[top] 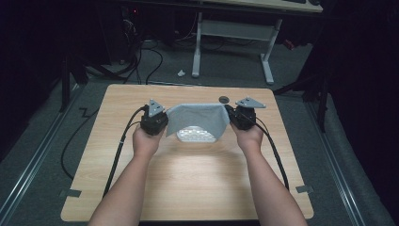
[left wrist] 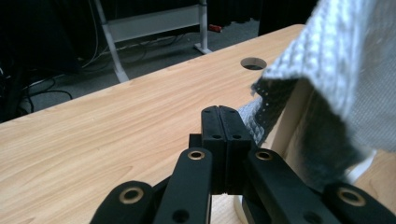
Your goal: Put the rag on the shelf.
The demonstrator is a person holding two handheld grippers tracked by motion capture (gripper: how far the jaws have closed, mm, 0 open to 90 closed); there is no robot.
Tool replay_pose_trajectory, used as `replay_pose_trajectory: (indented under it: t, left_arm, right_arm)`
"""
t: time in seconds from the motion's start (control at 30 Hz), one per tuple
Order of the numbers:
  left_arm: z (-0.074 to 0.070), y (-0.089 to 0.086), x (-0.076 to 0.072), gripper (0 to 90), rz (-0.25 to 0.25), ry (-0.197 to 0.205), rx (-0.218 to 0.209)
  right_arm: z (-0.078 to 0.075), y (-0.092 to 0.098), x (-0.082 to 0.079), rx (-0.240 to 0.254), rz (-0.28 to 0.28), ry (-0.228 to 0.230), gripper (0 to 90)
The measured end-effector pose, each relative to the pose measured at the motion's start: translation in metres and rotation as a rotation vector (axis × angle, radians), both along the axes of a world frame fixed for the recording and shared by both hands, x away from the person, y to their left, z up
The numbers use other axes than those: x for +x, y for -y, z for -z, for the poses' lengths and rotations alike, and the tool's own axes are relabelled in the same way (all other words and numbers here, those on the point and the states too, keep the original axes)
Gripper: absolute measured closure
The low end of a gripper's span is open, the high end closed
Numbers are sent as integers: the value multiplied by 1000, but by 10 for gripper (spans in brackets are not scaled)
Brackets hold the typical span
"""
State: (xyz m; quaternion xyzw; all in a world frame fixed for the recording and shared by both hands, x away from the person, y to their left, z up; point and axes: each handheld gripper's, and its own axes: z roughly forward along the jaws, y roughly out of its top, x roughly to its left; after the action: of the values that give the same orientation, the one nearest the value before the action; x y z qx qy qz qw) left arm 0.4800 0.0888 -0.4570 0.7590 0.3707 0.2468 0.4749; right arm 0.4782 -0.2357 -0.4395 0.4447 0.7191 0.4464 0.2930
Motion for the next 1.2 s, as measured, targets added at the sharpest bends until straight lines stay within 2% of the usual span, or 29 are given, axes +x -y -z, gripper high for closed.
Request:
replay_pose_trajectory:
  t: [0.3, 0.4, 0.53, 0.73, 0.8, 0.87, 0.97, 1.2]
  left_arm:
    - [17, -1, -5, 899, 5, -27, -3]
    - [21, -1, -6, 899, 6, -36, -4]
    - [25, -2, -7, 898, 5, -44, -4]
    - [27, -4, -8, 891, -6, -40, -9]
    - [25, -4, -9, 844, -14, -30, -9]
    - [24, -5, -9, 833, -14, -25, -15]
    - [21, -7, -9, 780, -30, -16, -21]
    - [14, -15, -10, 675, -66, 3, -25]
  right_arm:
    - [19, 1, -2, 4, 4, -35, 900]
    - [23, 2, -3, 14, 8, -33, 900]
    - [30, 4, -3, 12, 15, -52, 900]
    - [32, 4, -4, 10, 16, -55, 900]
    - [30, 5, -5, 13, 18, -48, 893]
    - [29, 5, -5, 13, 19, -40, 867]
    - [27, 7, -6, 11, 28, -32, 805]
    - [21, 13, -7, 16, 44, -17, 763]
